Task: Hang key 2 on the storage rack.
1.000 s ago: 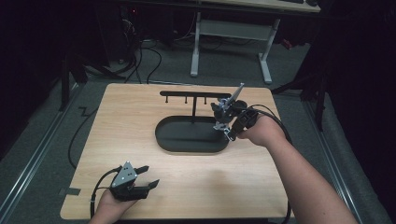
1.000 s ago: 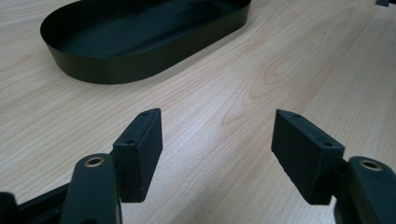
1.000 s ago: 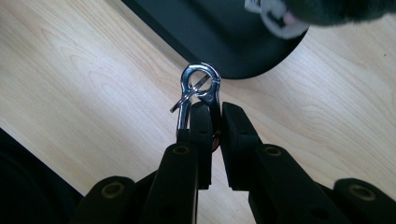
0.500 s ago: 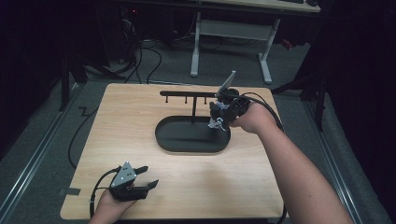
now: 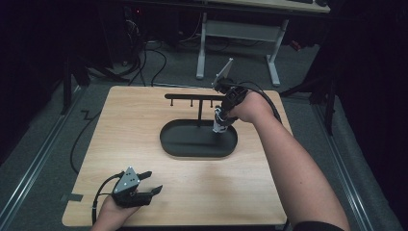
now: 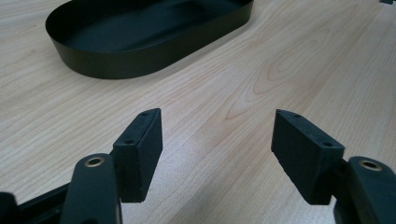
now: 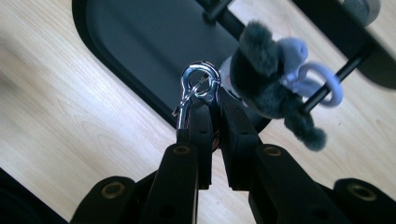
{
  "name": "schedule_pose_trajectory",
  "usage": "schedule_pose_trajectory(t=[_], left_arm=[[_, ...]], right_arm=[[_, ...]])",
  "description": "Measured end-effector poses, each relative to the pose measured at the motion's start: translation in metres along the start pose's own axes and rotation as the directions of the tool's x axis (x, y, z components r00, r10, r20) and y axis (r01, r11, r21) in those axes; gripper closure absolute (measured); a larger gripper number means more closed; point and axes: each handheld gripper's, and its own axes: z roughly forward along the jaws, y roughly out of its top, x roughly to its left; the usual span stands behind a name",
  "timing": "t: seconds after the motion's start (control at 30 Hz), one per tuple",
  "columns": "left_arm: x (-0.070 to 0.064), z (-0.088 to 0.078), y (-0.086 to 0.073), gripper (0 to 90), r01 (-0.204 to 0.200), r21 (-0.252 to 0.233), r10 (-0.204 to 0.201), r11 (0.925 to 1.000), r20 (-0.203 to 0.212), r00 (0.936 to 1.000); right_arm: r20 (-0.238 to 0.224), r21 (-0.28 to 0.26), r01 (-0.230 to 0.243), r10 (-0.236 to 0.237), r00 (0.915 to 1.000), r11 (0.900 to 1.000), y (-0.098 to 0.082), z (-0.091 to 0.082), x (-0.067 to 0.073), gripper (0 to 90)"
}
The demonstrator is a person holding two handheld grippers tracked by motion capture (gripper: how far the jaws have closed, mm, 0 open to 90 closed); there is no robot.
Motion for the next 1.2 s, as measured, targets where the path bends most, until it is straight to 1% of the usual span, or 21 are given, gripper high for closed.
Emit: schedule_pose_trajectory(t=[0.07, 0.1, 0.17, 0.23, 0.3, 0.37, 0.4, 0.43, 0.47, 0.5, 0.67, 0.7, 0.73, 0.77, 0.83, 0.87, 0.93, 0.97, 1.07, 1.1, 1.2], left_arm=[[0.000, -0.001, 0.000, 34.5, -0.001, 0.000, 0.001, 1.0000, -0.001, 1.0000], [0.000, -0.001, 0.000, 34.5, -0.001, 0.000, 0.001, 1.0000, -0.001, 1.0000], [0.000, -0.001, 0.000, 34.5, -0.002, 0.000, 0.002, 1.0000, -0.001, 1.0000], [0.000, -0.001, 0.000, 34.5, -0.002, 0.000, 0.002, 1.0000, -0.001, 1.0000], [0.000, -0.001, 0.000, 34.5, -0.002, -0.002, 0.002, 1.0000, 0.000, 1.0000], [0.000, -0.001, 0.000, 34.5, -0.002, -0.002, 0.002, 1.0000, 0.000, 1.0000], [0.001, -0.002, 0.000, 34.5, -0.003, -0.002, 0.003, 1.0000, 0.000, 1.0000], [0.001, -0.002, 0.000, 34.5, -0.003, -0.002, 0.003, 1.0000, 0.000, 1.0000], [0.001, -0.002, 0.000, 34.5, -0.001, -0.003, 0.001, 1.0000, -0.001, 1.0000], [0.001, -0.002, 0.000, 34.5, 0.001, -0.003, -0.001, 1.0000, 0.000, 1.0000], [0.001, -0.002, -0.001, 34.5, 0.003, 0.001, -0.003, 1.0000, 0.000, 1.0000], [0.001, -0.002, -0.001, 34.5, 0.001, 0.003, -0.001, 1.0000, 0.000, 1.0000], [0.001, -0.002, -0.001, 34.5, 0.001, 0.004, -0.001, 1.0000, 0.002, 1.0000], [0.001, -0.001, -0.001, 34.5, 0.000, 0.004, 0.000, 1.0000, 0.001, 1.0000], [0.000, -0.001, -0.001, 34.5, -0.001, 0.007, 0.001, 1.0000, 0.003, 1.0000], [0.000, -0.001, -0.001, 34.5, -0.004, 0.012, 0.004, 0.9999, 0.005, 1.0000], [-0.001, 0.000, -0.001, 34.5, -0.005, 0.011, 0.005, 0.9999, 0.005, 1.0000], [0.000, 0.000, -0.001, 34.4, -0.005, 0.014, 0.005, 0.9999, 0.006, 1.0000], [0.000, 0.000, -0.001, 34.4, -0.004, 0.012, 0.004, 0.9999, 0.005, 1.0000], [0.000, 0.000, -0.002, 34.5, -0.005, 0.017, 0.004, 0.9999, 0.006, 1.0000], [0.000, 0.001, -0.002, 34.4, -0.007, 0.019, 0.007, 0.9998, 0.007, 0.9999]], right_arm=[[0.001, -0.009, 0.008, -0.008, 1.0000, 1.000, 0.004, -0.002, 0.002, 84.0], [-0.001, -0.018, 0.023, -0.023, 0.9997, 1.000, 0.006, -0.003, 0.003, 84.0], [0.001, -0.020, 0.016, -0.016, 0.9999, 1.000, 0.009, -0.005, 0.005, 84.0], [-0.001, -0.032, 0.031, -0.031, 0.9995, 0.999, 0.014, -0.006, 0.009, 84.0], [0.001, -0.036, 0.033, -0.033, 0.9995, 0.999, 0.018, -0.007, 0.011, 84.0], [0.010, -0.043, 0.041, -0.041, 0.9991, 0.998, 0.020, -0.006, 0.010, 84.0], [0.014, -0.043, 0.028, -0.027, 0.9995, 0.999, 0.023, -0.005, 0.009, 83.9], [0.014, -0.043, 0.028, -0.027, 0.9995, 0.999, 0.023, -0.005, 0.009, 83.9], [0.031, -0.047, 0.025, -0.024, 0.9992, 0.999, 0.023, -0.003, 0.004, 83.9], [0.031, -0.047, 0.025, -0.024, 0.9992, 0.999, 0.023, -0.003, 0.004, 83.9], [0.056, -0.053, 0.011, -0.008, 0.9984, 0.999, 0.020, 0.002, -0.006, 83.9], [0.056, -0.049, -0.010, 0.013, 0.9984, 0.999, 0.019, 0.003, -0.007, 83.8], [0.057, -0.053, -0.013, 0.016, 0.9983, 0.999, 0.018, 0.004, -0.008, 83.8], [0.073, -0.062, -0.004, 0.008, 0.9973, 0.998, 0.016, 0.006, -0.010, 83.8], [0.072, -0.060, -0.008, 0.012, 0.9973, 0.998, 0.015, 0.007, -0.011, 83.8], [0.075, -0.061, -0.019, 0.024, 0.9969, 0.998, 0.013, 0.010, -0.012, 83.8], [0.071, -0.062, -0.009, 0.014, 0.9974, 0.998, 0.012, 0.014, -0.013, 83.7], [0.074, -0.063, -0.002, 0.007, 0.9972, 0.998, 0.011, 0.017, -0.013, 83.8], [0.075, -0.062, -0.006, 0.010, 0.9971, 0.998, 0.009, 0.019, -0.011, 83.8], [0.066, -0.078, -0.012, 0.017, 0.9977, 0.997, 0.008, 0.018, -0.009, 83.8], [0.071, -0.081, -0.001, 0.007, 0.9974, 0.997, 0.007, 0.016, -0.006, 83.9]])
